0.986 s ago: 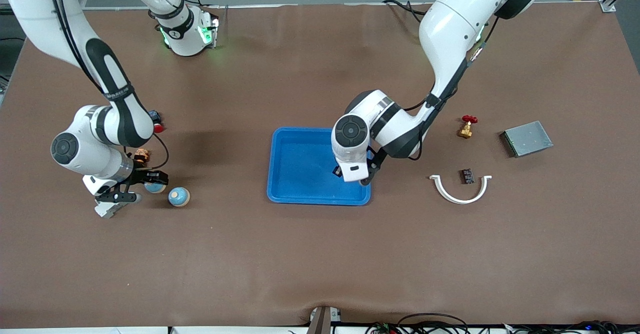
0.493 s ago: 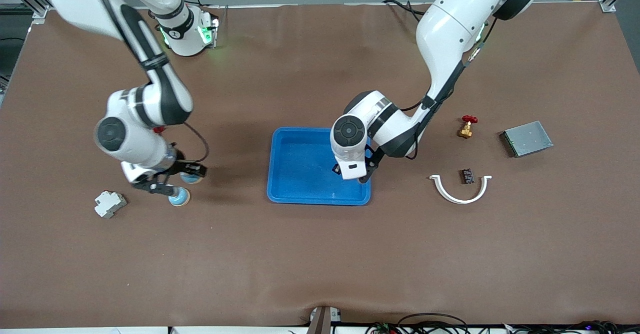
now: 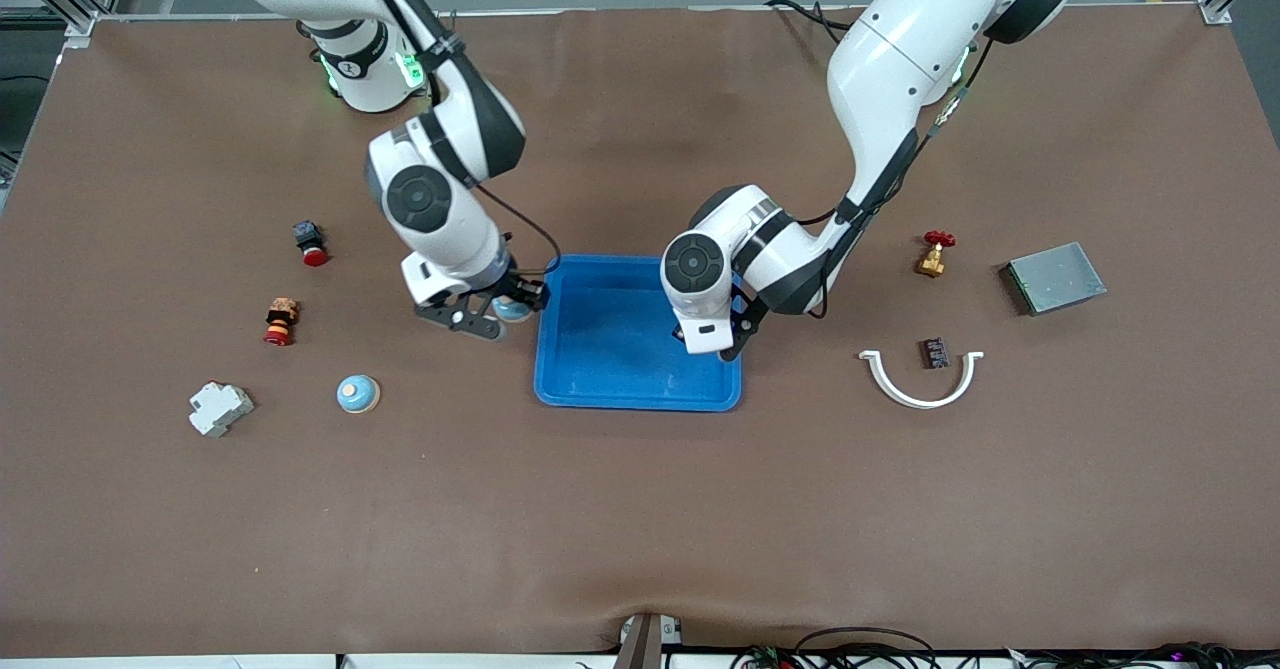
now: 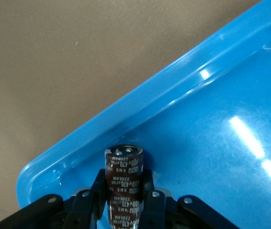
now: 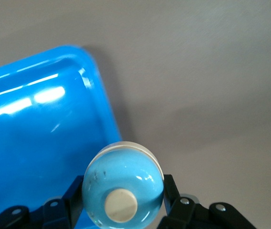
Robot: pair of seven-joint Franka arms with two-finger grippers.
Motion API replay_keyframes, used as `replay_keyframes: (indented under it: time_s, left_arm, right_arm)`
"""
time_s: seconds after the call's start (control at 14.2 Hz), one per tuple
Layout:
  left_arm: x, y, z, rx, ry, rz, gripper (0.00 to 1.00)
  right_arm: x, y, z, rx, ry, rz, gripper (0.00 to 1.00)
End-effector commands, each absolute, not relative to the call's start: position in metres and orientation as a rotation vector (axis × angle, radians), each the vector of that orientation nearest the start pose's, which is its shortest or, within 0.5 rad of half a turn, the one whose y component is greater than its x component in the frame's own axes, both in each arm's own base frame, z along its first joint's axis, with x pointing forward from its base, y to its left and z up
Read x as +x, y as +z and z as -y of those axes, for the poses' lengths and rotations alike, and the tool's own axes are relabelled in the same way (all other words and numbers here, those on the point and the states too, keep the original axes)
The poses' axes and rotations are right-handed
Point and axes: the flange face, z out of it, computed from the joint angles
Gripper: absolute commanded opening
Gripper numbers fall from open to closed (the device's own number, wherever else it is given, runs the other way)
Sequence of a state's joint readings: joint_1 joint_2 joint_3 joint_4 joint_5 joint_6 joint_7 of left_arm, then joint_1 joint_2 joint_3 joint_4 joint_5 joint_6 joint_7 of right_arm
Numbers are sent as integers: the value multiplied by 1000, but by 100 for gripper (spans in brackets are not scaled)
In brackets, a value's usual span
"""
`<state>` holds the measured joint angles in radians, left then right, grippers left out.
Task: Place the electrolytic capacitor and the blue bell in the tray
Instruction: 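Lower the capacitor into the tray and open the left gripper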
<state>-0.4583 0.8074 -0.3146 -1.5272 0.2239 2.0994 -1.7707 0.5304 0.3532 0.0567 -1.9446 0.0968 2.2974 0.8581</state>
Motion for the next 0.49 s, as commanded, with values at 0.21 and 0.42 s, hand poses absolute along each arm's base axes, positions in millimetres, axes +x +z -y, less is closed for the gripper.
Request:
replay_keyframes:
  time_s: [0.21, 0.42]
  left_arm:
    - [516, 181, 452, -2659, 103, 1329, 29]
    - [512, 182, 457, -2671, 71, 1297, 93]
  right_arm:
    - [498, 305, -418, -2995, 72, -580, 0]
    - [494, 293, -454, -2988, 67, -617, 0]
